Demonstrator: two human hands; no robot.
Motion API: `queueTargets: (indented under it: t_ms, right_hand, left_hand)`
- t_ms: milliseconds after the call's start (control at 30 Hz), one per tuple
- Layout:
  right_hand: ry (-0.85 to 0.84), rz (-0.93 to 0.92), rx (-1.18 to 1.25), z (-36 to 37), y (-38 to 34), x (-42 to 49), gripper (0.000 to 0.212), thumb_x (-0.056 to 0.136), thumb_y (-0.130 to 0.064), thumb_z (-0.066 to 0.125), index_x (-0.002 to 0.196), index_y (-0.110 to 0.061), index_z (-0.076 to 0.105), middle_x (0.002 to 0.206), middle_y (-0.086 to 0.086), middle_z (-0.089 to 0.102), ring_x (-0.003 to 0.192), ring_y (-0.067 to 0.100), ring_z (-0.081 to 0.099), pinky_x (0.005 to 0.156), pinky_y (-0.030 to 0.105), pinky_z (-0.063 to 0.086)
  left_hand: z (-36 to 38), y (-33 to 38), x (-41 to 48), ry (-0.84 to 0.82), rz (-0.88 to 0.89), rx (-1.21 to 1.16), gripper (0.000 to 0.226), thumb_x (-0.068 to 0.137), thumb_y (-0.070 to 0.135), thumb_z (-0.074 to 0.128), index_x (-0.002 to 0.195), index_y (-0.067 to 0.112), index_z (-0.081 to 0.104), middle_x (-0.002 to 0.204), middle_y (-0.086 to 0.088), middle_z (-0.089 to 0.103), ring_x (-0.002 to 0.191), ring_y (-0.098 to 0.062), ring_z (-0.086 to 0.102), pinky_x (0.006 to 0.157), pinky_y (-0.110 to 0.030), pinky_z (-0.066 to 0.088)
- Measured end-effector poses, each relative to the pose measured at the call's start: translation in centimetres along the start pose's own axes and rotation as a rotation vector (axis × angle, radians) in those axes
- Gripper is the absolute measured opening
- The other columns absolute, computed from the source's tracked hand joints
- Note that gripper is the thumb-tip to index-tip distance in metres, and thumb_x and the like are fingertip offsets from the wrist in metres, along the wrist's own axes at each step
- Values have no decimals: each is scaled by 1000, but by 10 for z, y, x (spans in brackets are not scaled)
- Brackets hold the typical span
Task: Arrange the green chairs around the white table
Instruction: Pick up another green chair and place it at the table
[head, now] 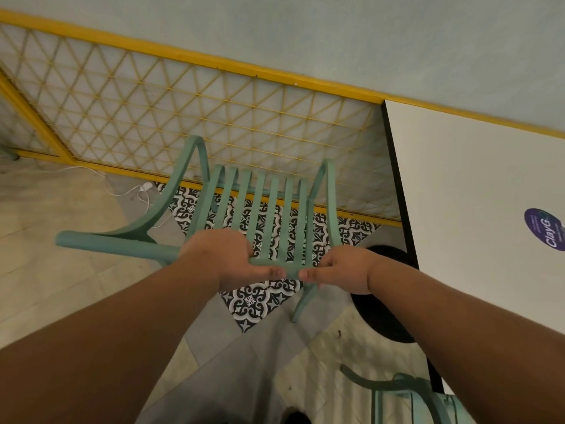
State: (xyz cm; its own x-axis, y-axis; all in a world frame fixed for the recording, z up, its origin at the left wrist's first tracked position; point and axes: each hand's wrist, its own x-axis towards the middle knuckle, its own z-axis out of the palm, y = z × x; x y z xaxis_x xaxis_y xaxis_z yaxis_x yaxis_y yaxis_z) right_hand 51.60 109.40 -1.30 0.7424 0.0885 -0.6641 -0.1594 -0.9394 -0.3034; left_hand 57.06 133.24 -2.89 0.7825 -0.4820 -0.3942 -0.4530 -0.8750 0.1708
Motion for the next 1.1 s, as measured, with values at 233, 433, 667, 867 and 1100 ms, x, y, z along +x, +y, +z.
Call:
queueTargets:
  t_ms: [233, 433, 667, 867, 1100]
  right_hand:
    - [-16, -45, -9, 30, -16, -9, 87, 85, -88, 34, 91, -11, 71, 75, 5, 56, 67, 18, 54, 68, 35, 47]
    - [-13, -117, 41, 53, -32, -19, 75, 93, -81, 31, 90, -15, 66, 81, 5, 58, 80, 22, 59, 72, 34, 46]
    - [5, -115, 79, 57, -45, -16, 67, 95, -79, 32, 88, -19, 62, 79, 2, 57, 73, 17, 54, 65, 33, 42]
    - [59, -100, 193, 62, -65, -2, 75, 94, -79, 38, 93, -11, 70, 92, 15, 71, 86, 30, 67, 78, 41, 54]
    - [121, -66, 263, 70, -96, 14, 68, 94, -79, 37, 73, -18, 60, 69, 2, 57, 65, 21, 56, 61, 34, 45]
  left_hand:
    - [-1, -21, -9, -39, 77, 44, 111, 39, 113, 5, 64, 22, 62, 59, 6, 59, 58, -10, 61, 56, -27, 45]
    - [-2, -34, -16, -41, 99, 87, 105, 58, 104, 6, 71, 20, 67, 62, 5, 60, 61, -11, 63, 57, -28, 47]
    - [2, -57, -9, 2, 189, 82, 108, 54, 103, -7, 69, 22, 63, 63, 5, 61, 62, -12, 62, 58, -31, 51]
    - [-7, -83, 3, 64, 213, 152, 118, 46, 105, -15, 73, 25, 69, 66, 5, 66, 63, -9, 63, 61, -32, 53]
    - [-17, -112, 16, 99, 203, 181, 119, 42, 107, -15, 77, 33, 72, 65, 9, 66, 64, -6, 62, 58, -31, 52]
